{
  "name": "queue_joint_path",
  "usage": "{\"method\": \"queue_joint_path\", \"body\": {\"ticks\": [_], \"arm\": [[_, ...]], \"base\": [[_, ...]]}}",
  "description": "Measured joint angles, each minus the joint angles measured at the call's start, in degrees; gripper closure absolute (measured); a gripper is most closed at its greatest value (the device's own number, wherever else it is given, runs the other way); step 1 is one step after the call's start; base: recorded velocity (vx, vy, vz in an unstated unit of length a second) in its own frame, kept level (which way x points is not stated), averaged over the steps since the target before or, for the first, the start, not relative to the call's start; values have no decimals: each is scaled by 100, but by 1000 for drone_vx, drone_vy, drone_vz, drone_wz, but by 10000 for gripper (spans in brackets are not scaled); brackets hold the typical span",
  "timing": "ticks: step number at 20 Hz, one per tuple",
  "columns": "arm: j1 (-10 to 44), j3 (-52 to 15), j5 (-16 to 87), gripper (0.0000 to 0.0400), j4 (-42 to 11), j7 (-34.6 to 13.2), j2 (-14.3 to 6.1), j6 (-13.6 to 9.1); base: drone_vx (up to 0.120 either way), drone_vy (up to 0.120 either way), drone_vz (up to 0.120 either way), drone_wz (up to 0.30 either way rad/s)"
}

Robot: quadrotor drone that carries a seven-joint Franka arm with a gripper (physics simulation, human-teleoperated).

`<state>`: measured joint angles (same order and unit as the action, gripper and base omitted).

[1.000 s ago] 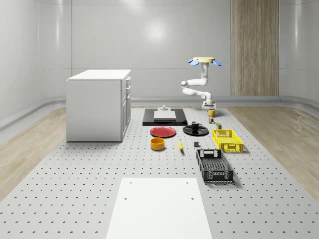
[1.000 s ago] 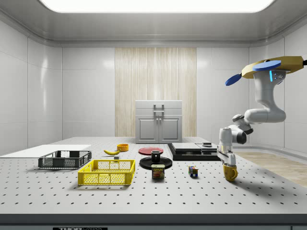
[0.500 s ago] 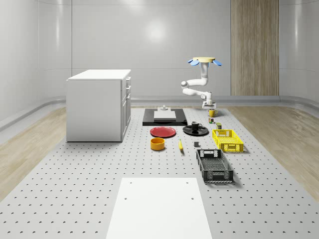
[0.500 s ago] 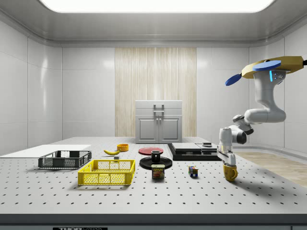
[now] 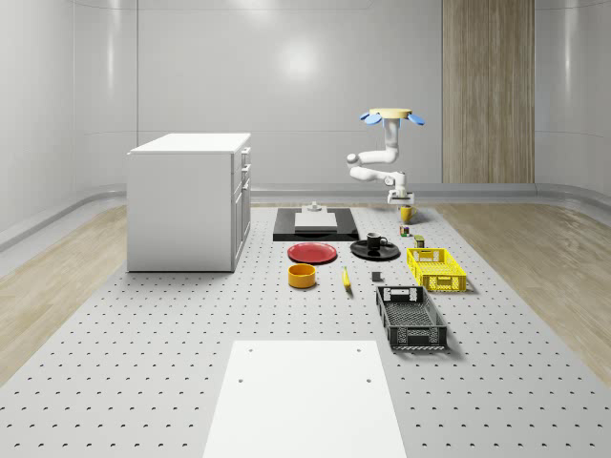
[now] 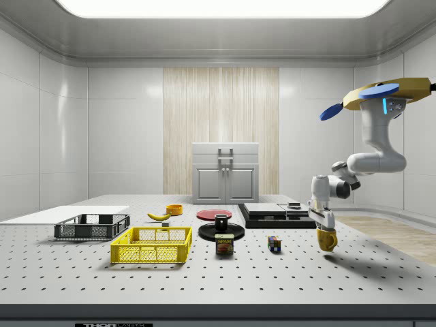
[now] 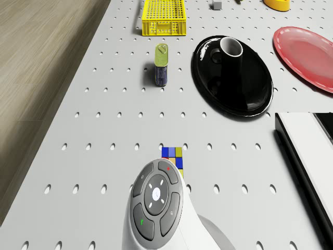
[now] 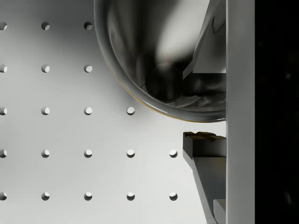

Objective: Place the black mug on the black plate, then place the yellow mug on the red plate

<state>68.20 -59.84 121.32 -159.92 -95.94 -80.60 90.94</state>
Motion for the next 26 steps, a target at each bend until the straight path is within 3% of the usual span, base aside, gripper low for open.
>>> {"method": "queue_joint_path", "body": {"ticks": [7,12,21,26], "arm": [[-44,-208,-192,290,-103,-10,10,-121],[-51,-251,-233,290,-123,-13,11,-144],[-52,-269,-251,290,-130,-15,10,-152],[-52,-271,-253,290,-131,-16,8,-151]], "base": [[11,-11,120,0],[120,-120,120,0],[120,-120,4,0],[120,-120,96,0]]}}
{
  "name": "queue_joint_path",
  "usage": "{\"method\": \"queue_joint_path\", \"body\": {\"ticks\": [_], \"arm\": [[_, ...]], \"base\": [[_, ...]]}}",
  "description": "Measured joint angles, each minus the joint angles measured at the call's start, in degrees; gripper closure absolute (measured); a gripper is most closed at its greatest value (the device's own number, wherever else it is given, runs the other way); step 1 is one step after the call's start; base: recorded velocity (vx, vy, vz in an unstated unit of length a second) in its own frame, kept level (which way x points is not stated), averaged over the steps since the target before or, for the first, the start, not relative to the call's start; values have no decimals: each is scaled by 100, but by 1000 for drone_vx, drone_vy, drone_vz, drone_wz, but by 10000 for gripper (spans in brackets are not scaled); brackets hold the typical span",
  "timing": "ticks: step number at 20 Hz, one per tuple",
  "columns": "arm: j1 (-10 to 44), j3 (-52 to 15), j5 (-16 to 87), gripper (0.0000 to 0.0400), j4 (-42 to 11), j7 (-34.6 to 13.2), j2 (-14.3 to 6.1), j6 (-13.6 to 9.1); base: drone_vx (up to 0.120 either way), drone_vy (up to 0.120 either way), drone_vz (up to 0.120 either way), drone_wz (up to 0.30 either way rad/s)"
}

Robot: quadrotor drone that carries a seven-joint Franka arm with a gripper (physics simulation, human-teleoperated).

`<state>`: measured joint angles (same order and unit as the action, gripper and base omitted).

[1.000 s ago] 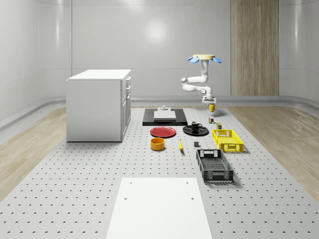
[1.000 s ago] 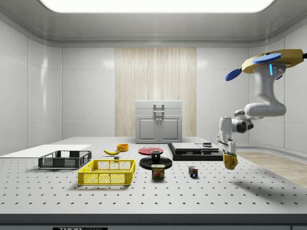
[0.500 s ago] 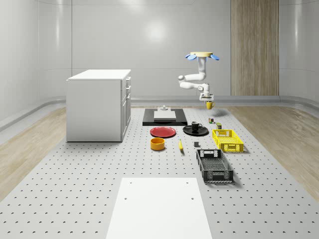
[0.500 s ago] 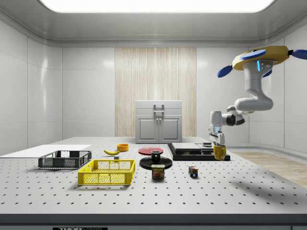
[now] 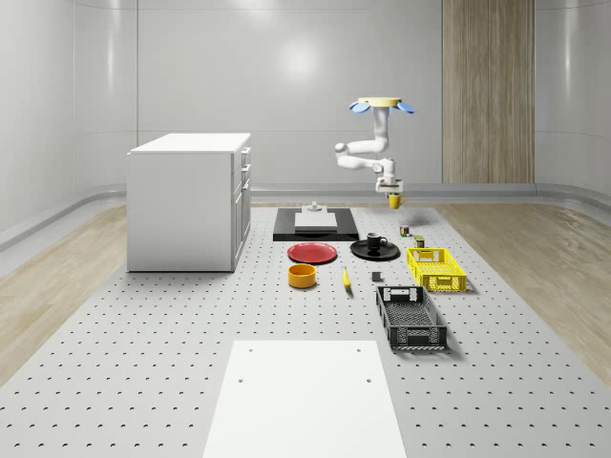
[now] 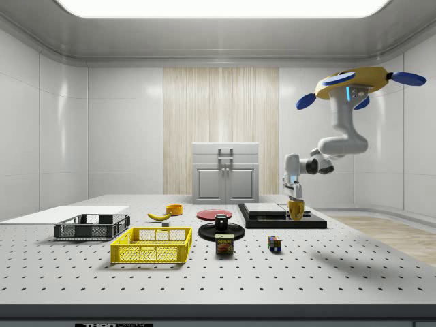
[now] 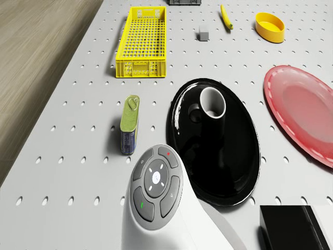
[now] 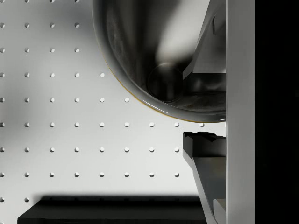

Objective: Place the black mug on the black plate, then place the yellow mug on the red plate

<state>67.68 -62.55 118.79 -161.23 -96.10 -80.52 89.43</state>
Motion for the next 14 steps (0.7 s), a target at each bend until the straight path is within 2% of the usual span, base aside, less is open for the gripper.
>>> {"method": "queue_joint_path", "body": {"ticks": [14], "arm": [[2,-2,-3,290,0,-2,-4,4]], "base": [[120,-120,0,0]]}}
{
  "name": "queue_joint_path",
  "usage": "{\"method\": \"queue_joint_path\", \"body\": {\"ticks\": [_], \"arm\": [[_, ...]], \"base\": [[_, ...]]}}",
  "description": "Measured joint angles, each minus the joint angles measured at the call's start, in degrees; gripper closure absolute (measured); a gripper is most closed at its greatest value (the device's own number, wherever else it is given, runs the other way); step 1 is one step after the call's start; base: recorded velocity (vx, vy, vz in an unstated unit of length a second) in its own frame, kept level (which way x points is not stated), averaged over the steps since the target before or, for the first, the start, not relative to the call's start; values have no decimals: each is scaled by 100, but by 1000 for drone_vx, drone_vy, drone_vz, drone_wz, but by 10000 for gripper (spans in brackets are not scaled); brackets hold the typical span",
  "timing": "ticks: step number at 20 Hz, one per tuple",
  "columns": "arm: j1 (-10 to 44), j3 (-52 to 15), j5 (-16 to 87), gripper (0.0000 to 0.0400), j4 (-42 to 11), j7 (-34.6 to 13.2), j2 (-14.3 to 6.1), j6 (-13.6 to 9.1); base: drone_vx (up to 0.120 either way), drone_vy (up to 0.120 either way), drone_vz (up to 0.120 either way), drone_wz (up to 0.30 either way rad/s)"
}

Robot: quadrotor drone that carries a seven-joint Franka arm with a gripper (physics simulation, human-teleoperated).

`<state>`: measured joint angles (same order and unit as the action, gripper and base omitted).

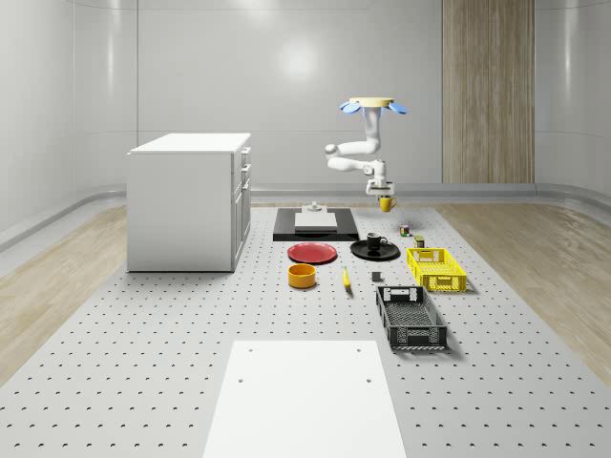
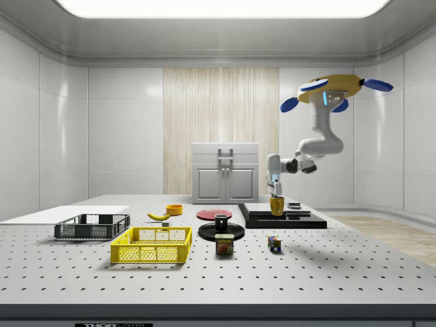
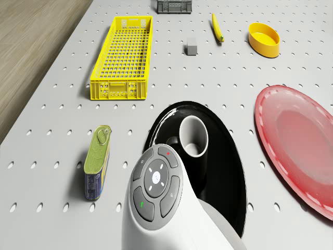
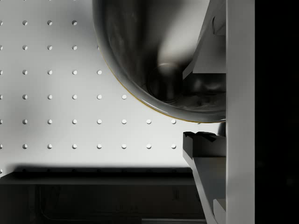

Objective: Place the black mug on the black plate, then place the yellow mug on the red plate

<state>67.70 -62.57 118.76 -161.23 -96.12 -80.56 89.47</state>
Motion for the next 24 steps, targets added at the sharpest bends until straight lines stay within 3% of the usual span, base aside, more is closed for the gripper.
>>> {"method": "queue_joint_path", "body": {"ticks": [24], "arm": [[3,-1,-3,290,1,-3,-6,5]], "base": [[120,-120,0,0]]}}
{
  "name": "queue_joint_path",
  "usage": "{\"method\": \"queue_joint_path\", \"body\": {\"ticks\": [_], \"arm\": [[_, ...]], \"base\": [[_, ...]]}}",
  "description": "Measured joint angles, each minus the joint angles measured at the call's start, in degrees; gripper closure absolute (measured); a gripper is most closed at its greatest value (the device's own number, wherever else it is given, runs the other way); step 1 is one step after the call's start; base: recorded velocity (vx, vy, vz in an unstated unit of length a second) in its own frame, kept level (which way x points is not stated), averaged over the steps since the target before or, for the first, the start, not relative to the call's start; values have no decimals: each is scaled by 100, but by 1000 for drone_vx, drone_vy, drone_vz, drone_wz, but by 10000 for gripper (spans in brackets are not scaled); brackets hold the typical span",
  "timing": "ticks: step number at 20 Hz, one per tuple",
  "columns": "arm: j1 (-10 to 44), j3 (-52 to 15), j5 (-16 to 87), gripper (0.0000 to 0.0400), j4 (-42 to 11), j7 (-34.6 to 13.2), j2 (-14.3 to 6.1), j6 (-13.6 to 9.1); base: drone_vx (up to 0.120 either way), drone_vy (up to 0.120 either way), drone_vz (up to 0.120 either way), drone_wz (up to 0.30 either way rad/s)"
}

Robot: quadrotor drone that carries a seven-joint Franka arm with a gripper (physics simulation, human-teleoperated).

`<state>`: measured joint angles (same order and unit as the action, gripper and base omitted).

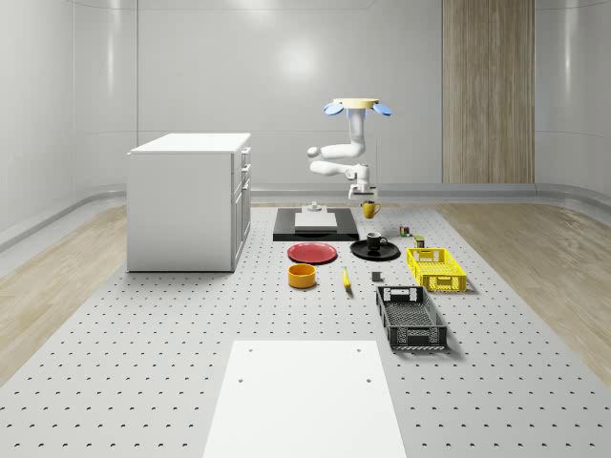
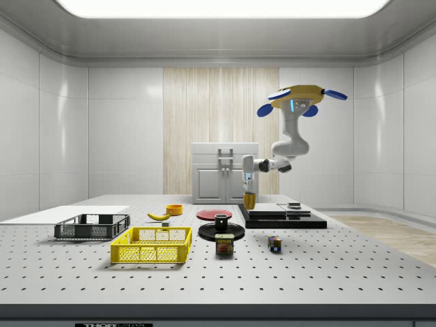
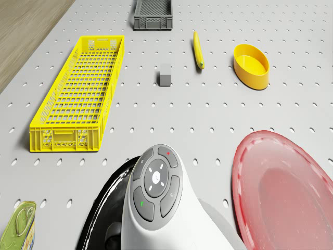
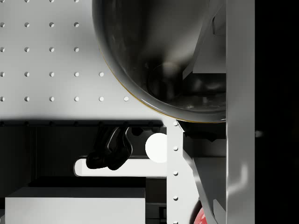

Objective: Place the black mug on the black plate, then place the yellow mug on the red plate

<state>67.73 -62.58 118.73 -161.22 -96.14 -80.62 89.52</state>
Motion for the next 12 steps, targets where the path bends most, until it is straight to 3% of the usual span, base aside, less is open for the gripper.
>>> {"method": "queue_joint_path", "body": {"ticks": [12], "arm": [[1,-1,-1,290,0,-1,-2,2]], "base": [[120,-120,0,0]]}}
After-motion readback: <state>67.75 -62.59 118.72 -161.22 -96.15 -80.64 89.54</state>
